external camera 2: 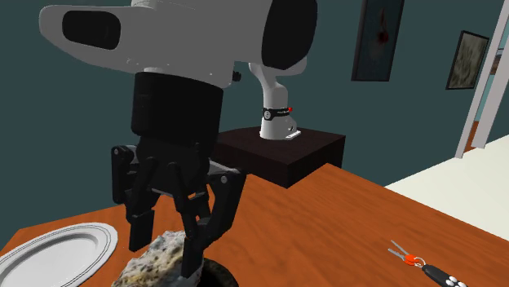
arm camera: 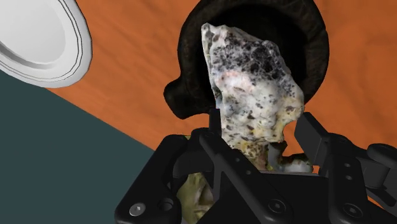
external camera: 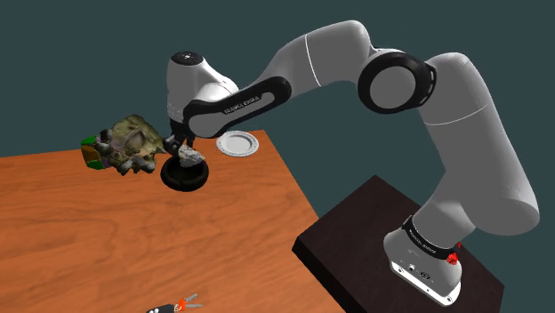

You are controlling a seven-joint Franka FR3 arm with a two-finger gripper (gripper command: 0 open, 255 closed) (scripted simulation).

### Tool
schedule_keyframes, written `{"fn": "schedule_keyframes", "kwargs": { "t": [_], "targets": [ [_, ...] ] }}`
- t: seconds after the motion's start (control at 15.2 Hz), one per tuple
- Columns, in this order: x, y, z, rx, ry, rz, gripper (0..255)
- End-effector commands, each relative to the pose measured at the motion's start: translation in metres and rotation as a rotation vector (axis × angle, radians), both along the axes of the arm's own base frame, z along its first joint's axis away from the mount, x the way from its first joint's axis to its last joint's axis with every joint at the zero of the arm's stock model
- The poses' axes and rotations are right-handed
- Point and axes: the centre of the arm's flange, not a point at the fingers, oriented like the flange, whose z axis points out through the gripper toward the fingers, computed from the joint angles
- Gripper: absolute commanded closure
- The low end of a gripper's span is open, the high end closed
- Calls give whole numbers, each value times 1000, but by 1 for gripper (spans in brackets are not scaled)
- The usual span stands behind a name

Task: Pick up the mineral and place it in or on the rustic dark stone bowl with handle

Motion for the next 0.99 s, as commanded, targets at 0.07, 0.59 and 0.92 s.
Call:
{"fn": "schedule_keyframes", "kwargs": {
  "t": [0.07,0.59,0.92],
  "targets": [
    [0,0,-15,1,-1,0,255],
    [0,0,-20,0,-1,0,255],
    [0,0,-20,0,-1,0,0]
  ]
}}
